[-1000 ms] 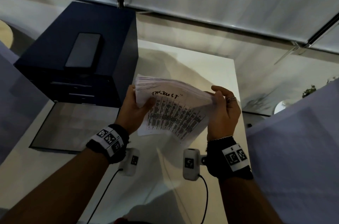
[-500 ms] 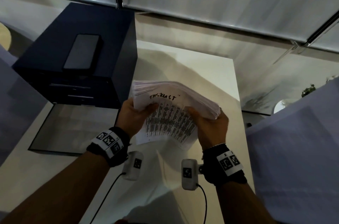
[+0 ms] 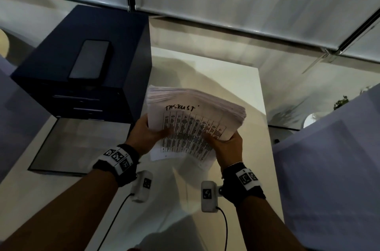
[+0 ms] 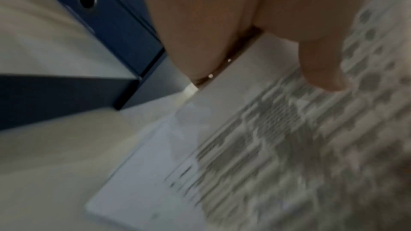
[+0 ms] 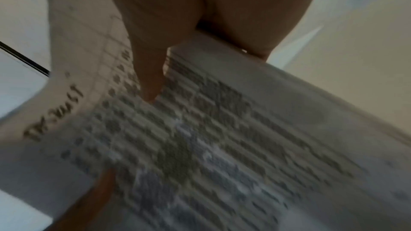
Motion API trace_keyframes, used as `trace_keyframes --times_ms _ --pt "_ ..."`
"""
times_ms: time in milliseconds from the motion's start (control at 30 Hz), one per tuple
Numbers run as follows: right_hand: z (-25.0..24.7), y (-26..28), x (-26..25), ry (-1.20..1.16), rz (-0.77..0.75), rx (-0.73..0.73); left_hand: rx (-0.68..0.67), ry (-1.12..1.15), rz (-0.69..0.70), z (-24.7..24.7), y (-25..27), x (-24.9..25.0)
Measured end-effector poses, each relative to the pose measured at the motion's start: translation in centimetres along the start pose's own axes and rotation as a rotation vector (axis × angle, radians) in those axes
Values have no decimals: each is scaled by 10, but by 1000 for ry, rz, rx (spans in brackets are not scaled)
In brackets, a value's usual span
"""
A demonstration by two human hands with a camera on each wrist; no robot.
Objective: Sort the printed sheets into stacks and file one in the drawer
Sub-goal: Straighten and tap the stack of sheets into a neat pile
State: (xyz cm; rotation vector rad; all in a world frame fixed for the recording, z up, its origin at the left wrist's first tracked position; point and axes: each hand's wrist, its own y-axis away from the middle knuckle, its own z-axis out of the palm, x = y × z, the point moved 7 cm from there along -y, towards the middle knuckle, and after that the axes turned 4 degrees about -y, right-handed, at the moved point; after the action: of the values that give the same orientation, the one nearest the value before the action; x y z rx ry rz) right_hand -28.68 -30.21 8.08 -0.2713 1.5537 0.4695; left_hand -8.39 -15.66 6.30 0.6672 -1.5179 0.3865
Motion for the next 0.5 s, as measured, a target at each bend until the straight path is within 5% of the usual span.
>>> trace_keyframes --times_ms 300,500 --pt "0 3 0 -15 9 26 155 67 83 3 10 10" --pt "2 11 -25 -14 -74 -50 130 -52 189 -10 18 17"
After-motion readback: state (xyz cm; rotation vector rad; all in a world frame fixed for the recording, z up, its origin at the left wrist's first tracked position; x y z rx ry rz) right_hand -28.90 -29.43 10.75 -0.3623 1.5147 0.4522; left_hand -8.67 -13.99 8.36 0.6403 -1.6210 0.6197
